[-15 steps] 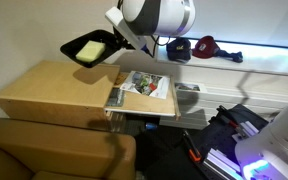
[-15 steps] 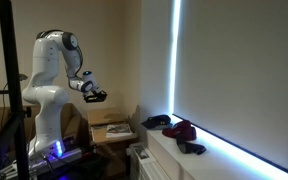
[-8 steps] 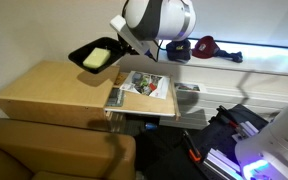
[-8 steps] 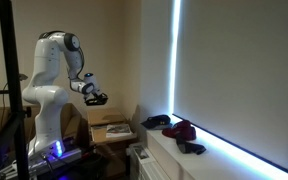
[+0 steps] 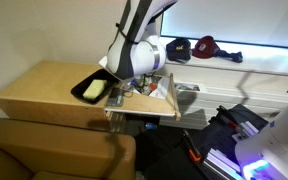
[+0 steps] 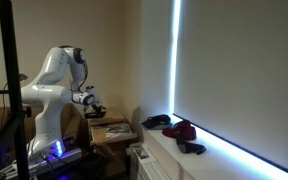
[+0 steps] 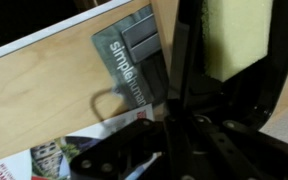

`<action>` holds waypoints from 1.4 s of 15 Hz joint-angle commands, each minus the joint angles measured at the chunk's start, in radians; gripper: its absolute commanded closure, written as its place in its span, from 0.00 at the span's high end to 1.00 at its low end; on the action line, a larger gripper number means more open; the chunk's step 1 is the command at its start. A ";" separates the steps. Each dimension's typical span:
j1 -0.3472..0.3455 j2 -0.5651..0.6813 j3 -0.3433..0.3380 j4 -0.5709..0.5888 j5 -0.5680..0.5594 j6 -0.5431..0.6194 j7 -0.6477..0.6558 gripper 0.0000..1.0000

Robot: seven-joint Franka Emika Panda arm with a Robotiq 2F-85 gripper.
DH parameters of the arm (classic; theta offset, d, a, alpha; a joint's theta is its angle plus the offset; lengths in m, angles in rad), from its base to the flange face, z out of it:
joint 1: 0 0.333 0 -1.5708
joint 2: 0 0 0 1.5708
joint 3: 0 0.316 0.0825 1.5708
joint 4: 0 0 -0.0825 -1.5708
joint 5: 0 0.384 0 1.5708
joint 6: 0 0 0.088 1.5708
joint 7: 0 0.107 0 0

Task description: Get the black tray on the open drawer of the cabinet and place it on the countertop

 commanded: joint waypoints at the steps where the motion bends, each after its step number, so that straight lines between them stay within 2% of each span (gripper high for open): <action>1: 0.058 0.145 -0.020 0.209 0.061 0.000 0.103 0.02; 3: 0.103 0.200 -0.058 0.287 0.084 -0.010 0.155 0.02; 4: 0.062 0.139 -0.018 0.204 0.066 0.002 0.100 0.07; 7: 0.087 0.196 -0.038 0.274 0.076 0.001 0.133 0.07; 8: 0.087 0.201 -0.040 0.278 0.076 0.001 0.134 0.02; 13: 0.123 0.314 -0.108 0.377 0.136 0.039 0.263 0.02; 17: 0.199 0.372 -0.199 0.403 0.169 -0.026 0.315 0.02; 18: 0.227 0.372 -0.227 0.392 0.169 -0.056 0.319 0.32; 20: 0.275 0.338 -0.277 0.360 0.162 -0.148 0.328 0.38; 21: 0.269 0.313 -0.270 0.354 0.149 -0.201 0.326 0.46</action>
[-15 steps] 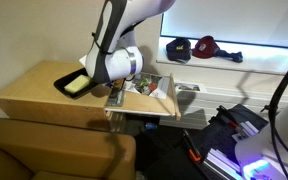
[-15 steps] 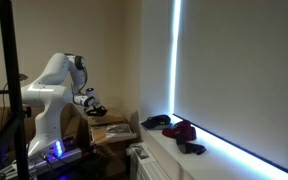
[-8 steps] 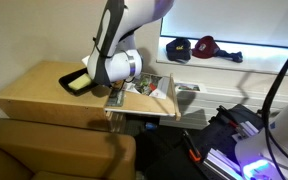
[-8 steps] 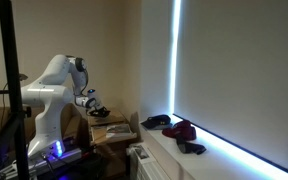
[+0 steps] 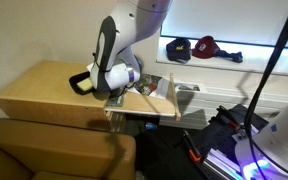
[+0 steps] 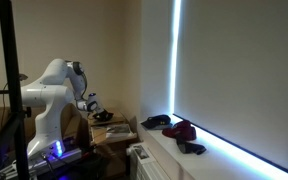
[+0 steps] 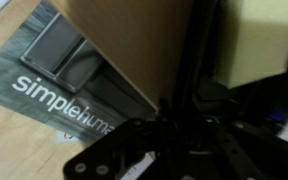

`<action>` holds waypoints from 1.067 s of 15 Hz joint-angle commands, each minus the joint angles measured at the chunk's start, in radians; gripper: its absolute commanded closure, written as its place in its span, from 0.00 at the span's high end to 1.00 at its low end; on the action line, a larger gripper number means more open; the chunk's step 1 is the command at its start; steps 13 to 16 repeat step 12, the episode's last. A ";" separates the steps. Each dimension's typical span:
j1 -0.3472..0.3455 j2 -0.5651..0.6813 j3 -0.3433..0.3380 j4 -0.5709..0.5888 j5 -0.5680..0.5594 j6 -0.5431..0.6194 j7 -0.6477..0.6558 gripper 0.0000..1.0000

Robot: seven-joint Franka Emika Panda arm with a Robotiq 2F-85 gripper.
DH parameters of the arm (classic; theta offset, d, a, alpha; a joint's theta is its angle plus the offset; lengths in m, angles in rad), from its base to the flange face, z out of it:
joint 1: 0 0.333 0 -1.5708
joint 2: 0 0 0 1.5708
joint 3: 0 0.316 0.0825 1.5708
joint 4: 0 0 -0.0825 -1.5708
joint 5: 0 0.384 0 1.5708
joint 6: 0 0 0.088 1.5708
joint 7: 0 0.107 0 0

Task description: Get the black tray on the open drawer of the cabinet and place it on the countertop

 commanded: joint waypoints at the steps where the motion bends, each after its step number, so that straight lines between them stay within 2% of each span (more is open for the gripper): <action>1: 0.018 -0.090 -0.016 -0.039 -0.011 -0.196 -0.008 0.52; 4: -0.049 -0.208 0.045 -0.074 -0.102 -0.349 0.012 0.75; 6: -0.035 -0.285 0.004 -0.117 -0.183 -0.453 0.061 0.90; 7: -0.021 -0.322 -0.038 -0.149 -0.252 -0.504 0.100 0.96; 8: -0.024 -0.355 -0.067 -0.171 -0.323 -0.547 0.136 0.99; 9: -0.029 -0.376 -0.116 -0.198 -0.408 -0.597 0.188 1.00; 10: -0.049 -0.376 -0.145 -0.228 -0.479 -0.584 0.232 1.00; 11: -0.092 -0.339 -0.043 -0.142 -0.465 -0.563 0.233 0.99; 12: -0.103 -0.360 -0.072 -0.174 -0.515 -0.574 0.259 1.00; 16: -0.103 -0.360 -0.072 -0.174 -0.515 -0.574 0.259 1.00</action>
